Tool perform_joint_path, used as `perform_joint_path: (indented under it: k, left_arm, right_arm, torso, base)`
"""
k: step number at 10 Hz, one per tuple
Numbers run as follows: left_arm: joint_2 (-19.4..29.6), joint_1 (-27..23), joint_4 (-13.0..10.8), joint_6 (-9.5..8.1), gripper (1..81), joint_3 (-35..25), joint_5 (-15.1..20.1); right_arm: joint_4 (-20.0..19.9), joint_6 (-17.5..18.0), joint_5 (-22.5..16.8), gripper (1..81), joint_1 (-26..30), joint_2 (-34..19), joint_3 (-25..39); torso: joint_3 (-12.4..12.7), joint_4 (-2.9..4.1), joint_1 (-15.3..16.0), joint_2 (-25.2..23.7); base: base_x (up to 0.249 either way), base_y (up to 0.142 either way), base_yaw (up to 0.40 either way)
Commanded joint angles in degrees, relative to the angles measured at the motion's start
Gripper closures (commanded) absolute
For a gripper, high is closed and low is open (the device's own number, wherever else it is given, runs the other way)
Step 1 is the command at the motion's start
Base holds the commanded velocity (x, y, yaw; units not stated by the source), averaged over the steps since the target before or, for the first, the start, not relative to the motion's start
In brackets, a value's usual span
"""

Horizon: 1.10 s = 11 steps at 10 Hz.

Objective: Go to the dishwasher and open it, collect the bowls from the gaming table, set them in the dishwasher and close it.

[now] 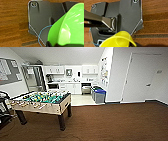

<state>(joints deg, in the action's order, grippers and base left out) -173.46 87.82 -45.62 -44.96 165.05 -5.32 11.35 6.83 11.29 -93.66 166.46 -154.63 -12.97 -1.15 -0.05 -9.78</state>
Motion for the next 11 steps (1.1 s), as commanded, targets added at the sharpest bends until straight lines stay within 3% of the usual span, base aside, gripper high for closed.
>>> perform_joint_path:
  k: [1,11]
  left_arm:
    - [0.3,-2.3,0.3,0.13,81.1,0.4,2.3]
    - [0.3,-2.3,0.4,0.13,81.1,0.4,2.2]
  right_arm:
    - [0.7,-0.2,-2.9,81.1,1.7,-0.8,-0.3]
    - [0.7,-0.2,-2.9,81.1,1.8,-0.6,-0.5]
  torso:
    - [0.0,0.0,0.1,0.0]
    - [0.0,0.0,0.1,0.0]
  base:
    - [0.138,0.0,0.0]
    - [0.136,0.0,0.0]
